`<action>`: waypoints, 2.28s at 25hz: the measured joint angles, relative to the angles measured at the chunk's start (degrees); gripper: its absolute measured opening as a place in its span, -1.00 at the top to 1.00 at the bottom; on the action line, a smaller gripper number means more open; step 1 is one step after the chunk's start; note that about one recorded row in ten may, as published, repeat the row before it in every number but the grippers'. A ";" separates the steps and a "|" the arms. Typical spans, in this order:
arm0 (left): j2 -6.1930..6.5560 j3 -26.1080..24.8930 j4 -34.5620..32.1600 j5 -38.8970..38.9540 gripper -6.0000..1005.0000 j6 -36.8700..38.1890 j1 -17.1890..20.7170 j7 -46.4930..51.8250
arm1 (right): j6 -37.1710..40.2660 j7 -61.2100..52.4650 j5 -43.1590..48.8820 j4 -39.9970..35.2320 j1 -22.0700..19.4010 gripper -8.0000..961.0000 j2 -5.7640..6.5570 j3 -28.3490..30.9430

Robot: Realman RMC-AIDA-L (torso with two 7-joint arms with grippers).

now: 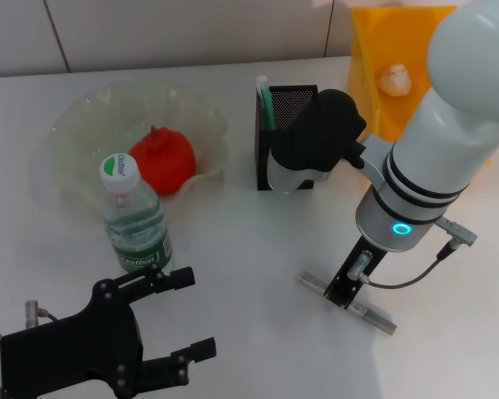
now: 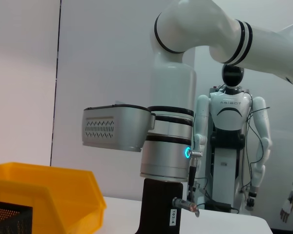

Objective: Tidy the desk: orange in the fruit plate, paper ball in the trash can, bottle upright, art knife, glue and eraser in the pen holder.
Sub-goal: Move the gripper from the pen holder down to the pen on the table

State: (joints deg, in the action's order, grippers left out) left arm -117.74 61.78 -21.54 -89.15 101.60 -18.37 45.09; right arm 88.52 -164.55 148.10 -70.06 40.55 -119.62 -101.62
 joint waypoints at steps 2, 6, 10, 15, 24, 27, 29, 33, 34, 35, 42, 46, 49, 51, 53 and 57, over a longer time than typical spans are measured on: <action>0.03 0.00 0.00 0.00 -0.61 0.01 0.05 0.00 | 0.06 0.01 0.00 -0.57 -0.17 0.81 0.03 0.00; 0.05 0.00 0.11 0.02 -0.61 0.03 0.10 -0.05 | 0.44 0.01 0.00 -1.15 -0.32 0.81 0.07 0.00; 0.06 0.00 0.17 0.03 -0.61 0.05 0.09 -0.12 | 0.71 0.09 0.00 -1.36 -0.37 0.90 0.15 0.33; 0.06 0.00 0.08 0.02 -0.61 0.06 0.09 -0.04 | 0.79 0.12 -0.19 -1.66 -0.40 0.95 0.18 1.01; 0.00 0.00 0.00 -0.04 -0.61 0.02 0.09 0.00 | 0.78 -0.34 -0.03 -2.11 -0.49 0.71 0.18 1.11; -0.02 0.00 0.00 -0.06 -0.61 0.03 0.09 0.00 | 0.60 -0.44 0.00 -1.76 -0.48 0.61 0.18 1.15; -0.03 0.00 0.00 -0.06 -0.61 0.03 0.09 0.00 | 0.29 -0.46 0.07 -1.50 -0.47 0.48 0.18 1.18; -0.03 0.00 0.00 -0.07 -0.61 0.03 0.09 0.00 | 0.11 -0.48 0.08 -1.45 -0.47 0.29 0.18 1.14; -0.03 0.00 0.00 -0.06 -0.61 0.03 0.09 0.00 | -0.09 -0.49 0.09 -1.20 -0.47 0.29 0.18 1.13; -0.03 0.00 0.00 -0.06 -0.61 0.03 0.09 0.00 | -0.09 -0.49 0.09 -1.20 -0.47 0.29 0.18 1.13; -0.03 0.00 0.00 0.01 -0.61 0.08 0.09 0.00 | -1.08 -0.49 0.09 0.27 -0.38 0.29 0.12 0.93; 0.02 0.00 0.00 0.06 -0.61 0.10 0.09 0.00 | -1.13 -0.51 0.09 0.28 -0.30 0.29 0.09 0.82; 0.04 0.00 0.00 0.07 -0.61 0.17 0.09 0.00 | -1.02 -0.49 0.09 0.31 -0.29 0.33 0.09 0.80; 0.05 0.00 0.00 0.07 -0.61 0.17 0.09 0.00 | -0.92 -0.42 0.09 0.43 -0.26 0.37 0.09 0.78; 0.06 0.00 0.00 0.06 -0.61 0.17 0.09 0.00 | -0.93 -0.35 0.09 0.93 -0.12 0.40 0.09 0.75; 0.06 0.00 0.00 0.00 -0.61 0.15 0.09 0.00 | -0.93 -0.27 0.07 1.47 0.06 0.48 0.13 0.72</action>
State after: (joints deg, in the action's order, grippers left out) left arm -117.68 61.78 -21.54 -89.14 101.75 -18.28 45.09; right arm 87.58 -164.82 148.17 -68.59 40.61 -119.49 -100.89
